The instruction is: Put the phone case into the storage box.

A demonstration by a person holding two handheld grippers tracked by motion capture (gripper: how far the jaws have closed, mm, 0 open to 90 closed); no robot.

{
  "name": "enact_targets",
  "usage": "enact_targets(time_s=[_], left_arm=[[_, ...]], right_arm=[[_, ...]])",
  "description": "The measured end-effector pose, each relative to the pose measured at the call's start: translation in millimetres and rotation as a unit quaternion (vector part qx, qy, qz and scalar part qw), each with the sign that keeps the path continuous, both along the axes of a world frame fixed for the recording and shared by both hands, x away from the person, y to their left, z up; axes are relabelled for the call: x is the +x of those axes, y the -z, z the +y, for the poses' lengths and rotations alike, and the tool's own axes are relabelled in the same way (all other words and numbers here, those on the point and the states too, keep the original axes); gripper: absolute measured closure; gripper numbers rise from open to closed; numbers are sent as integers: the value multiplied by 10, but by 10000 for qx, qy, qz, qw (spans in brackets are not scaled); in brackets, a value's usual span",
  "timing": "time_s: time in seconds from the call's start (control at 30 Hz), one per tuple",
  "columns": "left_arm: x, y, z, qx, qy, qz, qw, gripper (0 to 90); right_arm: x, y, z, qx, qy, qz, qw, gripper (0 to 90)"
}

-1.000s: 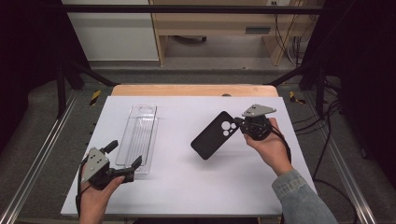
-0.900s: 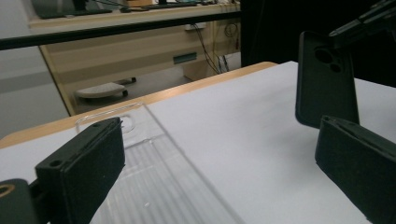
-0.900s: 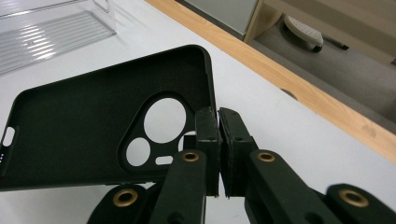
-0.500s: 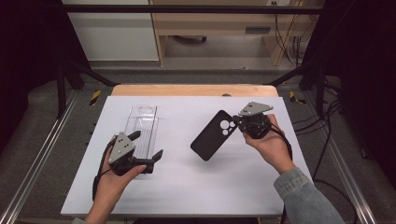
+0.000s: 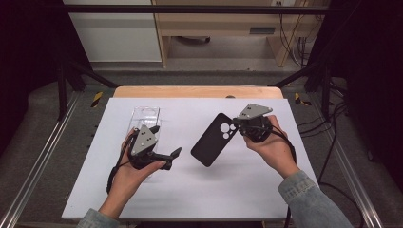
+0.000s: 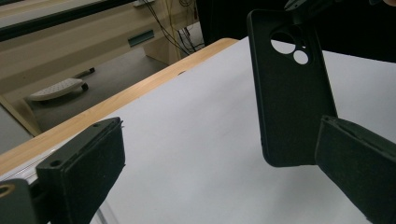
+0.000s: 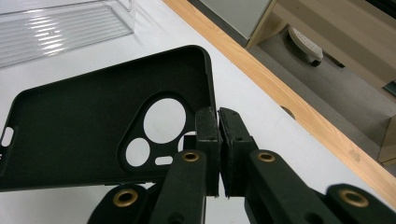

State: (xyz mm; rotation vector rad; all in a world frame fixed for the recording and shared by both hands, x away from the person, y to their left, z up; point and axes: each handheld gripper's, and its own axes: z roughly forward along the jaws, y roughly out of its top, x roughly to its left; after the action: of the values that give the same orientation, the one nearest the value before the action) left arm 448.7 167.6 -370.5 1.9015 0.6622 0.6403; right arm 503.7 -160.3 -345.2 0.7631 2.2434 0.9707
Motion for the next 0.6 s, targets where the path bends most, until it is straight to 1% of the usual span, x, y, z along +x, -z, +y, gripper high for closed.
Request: enact_targets(time_s=[0.07, 0.1, 0.17, 0.27, 0.3, 0.37, 0.43, 0.6], left_arm=[[36, -6, -63, 10, 94, 46, 9999, 15], [48, -12, -86, 34, 117, 42, 9999, 17], [83, -51, -151, 9, 156, 32, 9999, 17], [101, -70, -179, 59, 181, 21, 9998, 17], [110, -76, -188, 60, 187, 49, 9998, 17], [126, -86, -196, -6, 208, 123, 9997, 17], [138, -101, -204, -50, 211, 142, 9997, 17], [151, -127, -221, 27, 249, 158, 9996, 17]], right_arm=[[-8, -10, 15, -37, -19, -11, 10000, 880], [-11, -14, 23, -57, -42, -13, 10000, 880], [-26, -25, 42, -124, -81, -49, 9999, 880], [-37, -37, 61, -150, -109, -56, 9998, 880], [-39, -44, 68, -168, -109, -53, 9998, 880], [-37, -56, 72, -197, -133, -78, 9997, 880], [-34, -87, 82, -201, -144, -101, 9996, 880], [-32, -111, 100, -260, -161, -126, 9995, 880]])
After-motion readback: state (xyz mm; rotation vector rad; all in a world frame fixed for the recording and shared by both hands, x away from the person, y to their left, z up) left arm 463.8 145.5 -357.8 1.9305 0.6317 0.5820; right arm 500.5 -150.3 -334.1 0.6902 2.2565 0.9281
